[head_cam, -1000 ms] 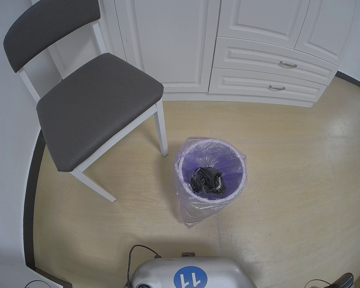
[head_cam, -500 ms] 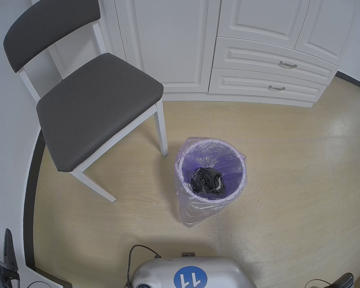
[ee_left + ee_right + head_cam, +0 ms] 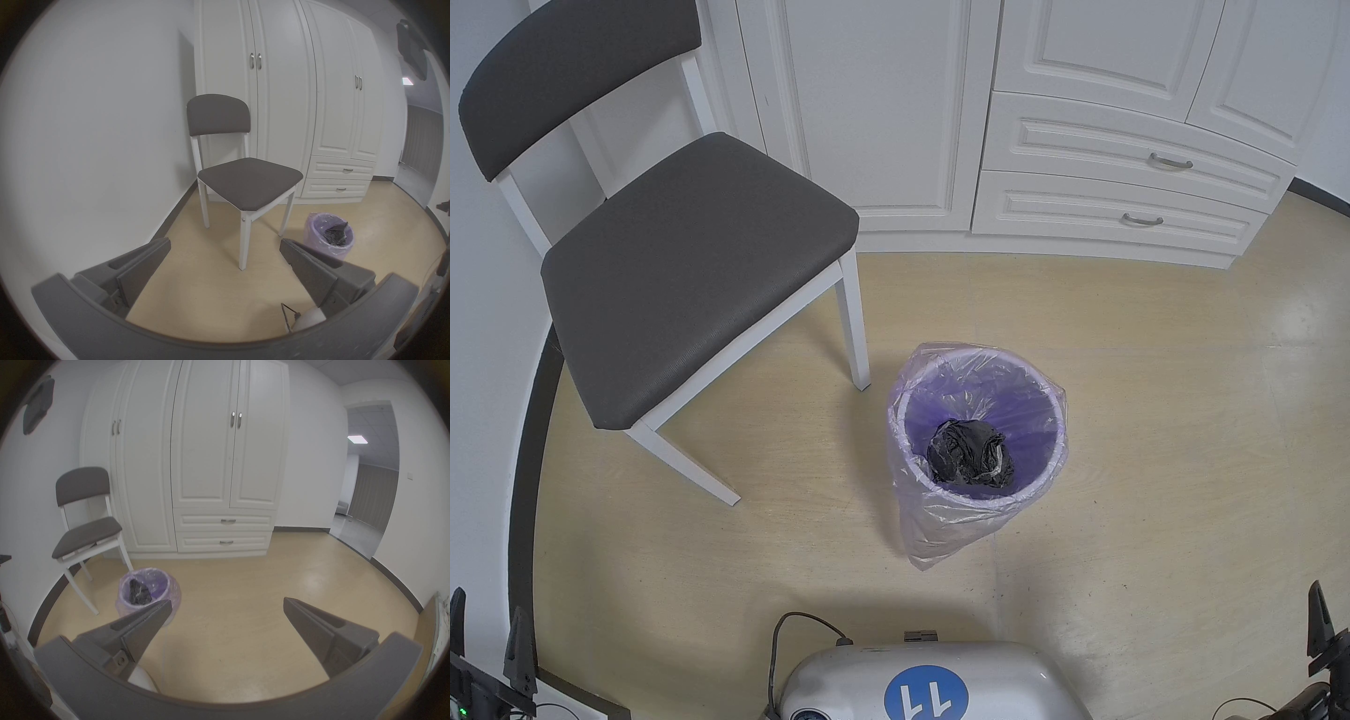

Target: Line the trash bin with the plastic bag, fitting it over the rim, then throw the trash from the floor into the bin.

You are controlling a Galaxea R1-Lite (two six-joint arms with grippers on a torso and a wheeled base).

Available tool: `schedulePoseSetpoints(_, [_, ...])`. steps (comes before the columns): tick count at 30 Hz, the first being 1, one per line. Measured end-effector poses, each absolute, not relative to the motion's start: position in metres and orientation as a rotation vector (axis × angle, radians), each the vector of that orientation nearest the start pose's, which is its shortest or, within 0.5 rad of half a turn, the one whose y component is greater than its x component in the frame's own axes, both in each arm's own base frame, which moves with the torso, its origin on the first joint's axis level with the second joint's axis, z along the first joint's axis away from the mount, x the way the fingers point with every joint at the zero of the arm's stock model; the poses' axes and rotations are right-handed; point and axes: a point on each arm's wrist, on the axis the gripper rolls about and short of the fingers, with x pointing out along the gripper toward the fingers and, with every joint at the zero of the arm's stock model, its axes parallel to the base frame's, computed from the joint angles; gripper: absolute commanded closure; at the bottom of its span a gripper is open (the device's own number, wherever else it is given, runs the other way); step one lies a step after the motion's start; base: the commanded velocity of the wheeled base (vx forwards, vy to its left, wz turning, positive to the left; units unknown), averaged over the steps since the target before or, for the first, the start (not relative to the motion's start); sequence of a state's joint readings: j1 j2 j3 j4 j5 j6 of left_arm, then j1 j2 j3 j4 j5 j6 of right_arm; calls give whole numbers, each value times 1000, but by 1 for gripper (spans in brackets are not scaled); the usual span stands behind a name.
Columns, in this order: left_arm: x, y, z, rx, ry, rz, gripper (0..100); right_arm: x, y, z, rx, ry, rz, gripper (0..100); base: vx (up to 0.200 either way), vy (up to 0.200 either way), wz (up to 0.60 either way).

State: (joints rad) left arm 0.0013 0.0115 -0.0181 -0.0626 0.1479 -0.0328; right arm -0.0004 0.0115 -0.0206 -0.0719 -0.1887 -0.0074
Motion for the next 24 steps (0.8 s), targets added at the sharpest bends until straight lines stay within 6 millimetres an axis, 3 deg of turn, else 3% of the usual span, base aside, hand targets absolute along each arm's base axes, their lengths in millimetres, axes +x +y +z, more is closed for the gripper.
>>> schedulePoseSetpoints(9, [-23, 0, 80, -1, 3, 8, 0, -24, -4, 87, -14, -68, -178, 0, 0, 0, 0])
schedulePoseSetpoints(18, [-23, 0, 80, 8, -5, 0, 0, -23, -2, 87, -88, -64, -75, 0, 0, 0, 0])
schedulePoseSetpoints(24, [-23, 0, 81, 7, -5, 1, 0, -24, -3, 87, -96, -64, -118, 0, 0, 0, 0])
